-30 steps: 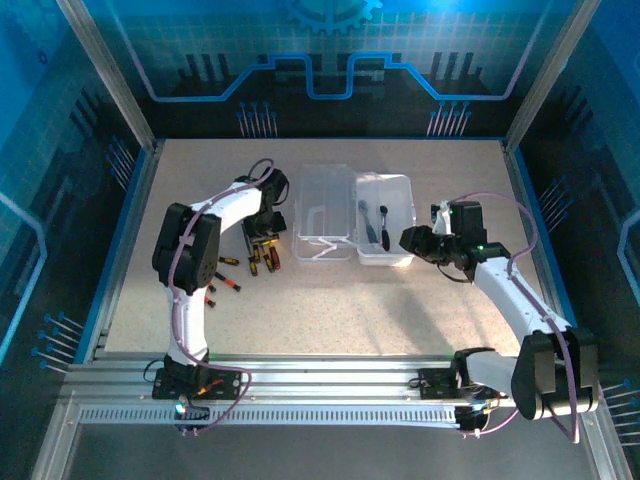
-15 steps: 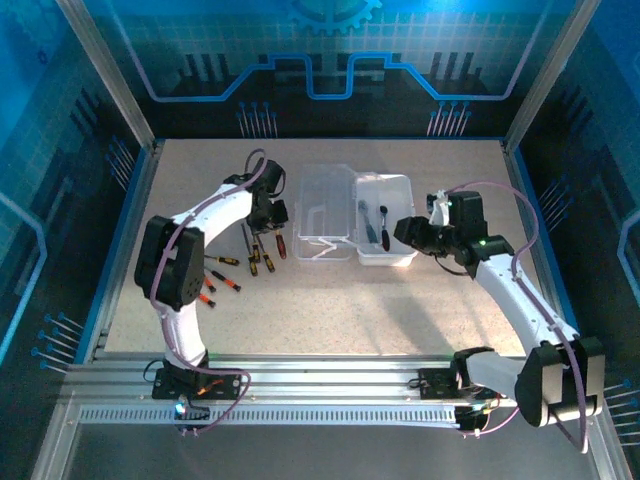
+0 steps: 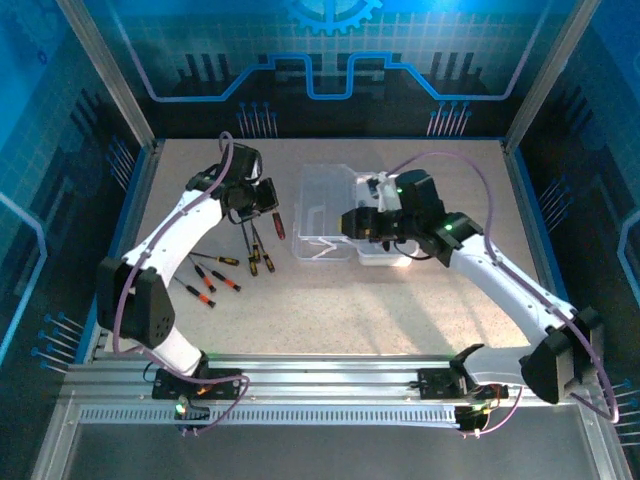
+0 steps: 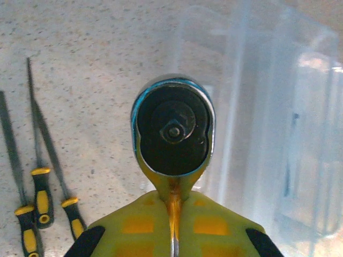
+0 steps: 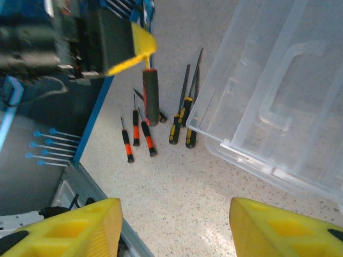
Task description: Pack the tool kit
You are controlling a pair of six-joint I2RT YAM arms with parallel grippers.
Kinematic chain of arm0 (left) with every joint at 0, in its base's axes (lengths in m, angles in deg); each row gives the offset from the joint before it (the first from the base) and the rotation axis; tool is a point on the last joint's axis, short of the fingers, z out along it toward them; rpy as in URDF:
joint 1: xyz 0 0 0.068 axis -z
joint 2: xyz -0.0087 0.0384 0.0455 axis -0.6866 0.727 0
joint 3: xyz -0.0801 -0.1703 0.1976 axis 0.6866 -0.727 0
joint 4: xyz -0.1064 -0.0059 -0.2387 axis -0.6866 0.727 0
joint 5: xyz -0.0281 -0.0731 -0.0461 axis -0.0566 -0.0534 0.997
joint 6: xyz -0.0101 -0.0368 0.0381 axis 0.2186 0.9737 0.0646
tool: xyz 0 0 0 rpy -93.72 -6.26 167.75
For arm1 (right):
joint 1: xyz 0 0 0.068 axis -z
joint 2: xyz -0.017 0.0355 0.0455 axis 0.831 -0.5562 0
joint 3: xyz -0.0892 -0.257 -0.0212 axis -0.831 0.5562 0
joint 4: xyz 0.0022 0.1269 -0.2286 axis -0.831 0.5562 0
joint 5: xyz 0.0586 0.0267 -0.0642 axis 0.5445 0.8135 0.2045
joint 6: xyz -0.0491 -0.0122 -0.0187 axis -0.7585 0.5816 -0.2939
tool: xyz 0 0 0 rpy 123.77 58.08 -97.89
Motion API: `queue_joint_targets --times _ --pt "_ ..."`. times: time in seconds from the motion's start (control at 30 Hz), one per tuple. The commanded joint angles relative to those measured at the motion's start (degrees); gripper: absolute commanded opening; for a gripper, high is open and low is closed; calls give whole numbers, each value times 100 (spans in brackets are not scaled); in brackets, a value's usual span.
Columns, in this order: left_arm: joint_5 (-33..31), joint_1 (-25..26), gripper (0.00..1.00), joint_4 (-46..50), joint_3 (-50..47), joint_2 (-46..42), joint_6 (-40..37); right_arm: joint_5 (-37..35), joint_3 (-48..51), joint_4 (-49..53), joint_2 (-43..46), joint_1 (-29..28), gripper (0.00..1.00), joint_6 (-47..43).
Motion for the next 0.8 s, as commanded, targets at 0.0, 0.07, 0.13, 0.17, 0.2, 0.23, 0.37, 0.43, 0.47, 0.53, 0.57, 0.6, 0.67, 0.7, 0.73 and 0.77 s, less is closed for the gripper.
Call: queue_joint_targets --times 0.0,0.07,0.13,0.17,0.2,0.23,0.37,0.43,0.47,0.53,0.57,0.6,0.67,0.7,0.73,0.77 --pt "667 55 0 -309 223 -233 163 -215 -566 -36 -525 -371 60 -205" --pt "830 81 0 -411 202 -279 266 -220 -753 -58 -757 -482 61 -240" --pt "1027 125 0 -572 140 -323 437 -210 -918 -120 -999 -561 62 -242" --pt "1085 149 0 -644 107 -328 501 -204 -971 -146 -1081 -580 63 -237" --pt "1170 193 0 -754 61 -341 591 -175 -1062 -175 -1227 -607 63 -225" --pt "1212 234 0 -814 41 -342 647 -147 -1125 -188 -1332 -624 63 -211" --pt "1403 333 0 -1027 -5 -305 834 -206 -1382 -179 -1758 -653 63 -98" --pt "1443 378 0 -1075 0 -289 888 -205 -1483 -173 -1908 -653 62 -75" --pt "1446 404 0 -1103 -4 -281 890 -171 -1546 -158 -1976 -653 62 -82" --pt "1474 429 0 -1134 -8 -258 927 -186 -1606 -167 -2069 -650 62 -85" --pt "1504 449 0 -1174 -29 -254 950 -233 -1613 -186 -2092 -657 62 -75" --pt "1537 466 0 -1203 -43 -242 976 -256 -1621 -204 -2127 -644 62 -71" --pt "1581 494 0 -1218 -36 -221 996 -257 -1685 -182 -2231 -628 60 -57" --pt "1586 503 0 -1212 -24 -210 998 -259 -1720 -163 -2272 -626 58 -49" --pt "1586 512 0 -1213 -34 -208 992 -251 -1743 -163 -2314 -618 55 -41" --pt "1584 512 0 -1218 -45 -208 988 -255 -1766 -163 -2332 -617 52 -32"
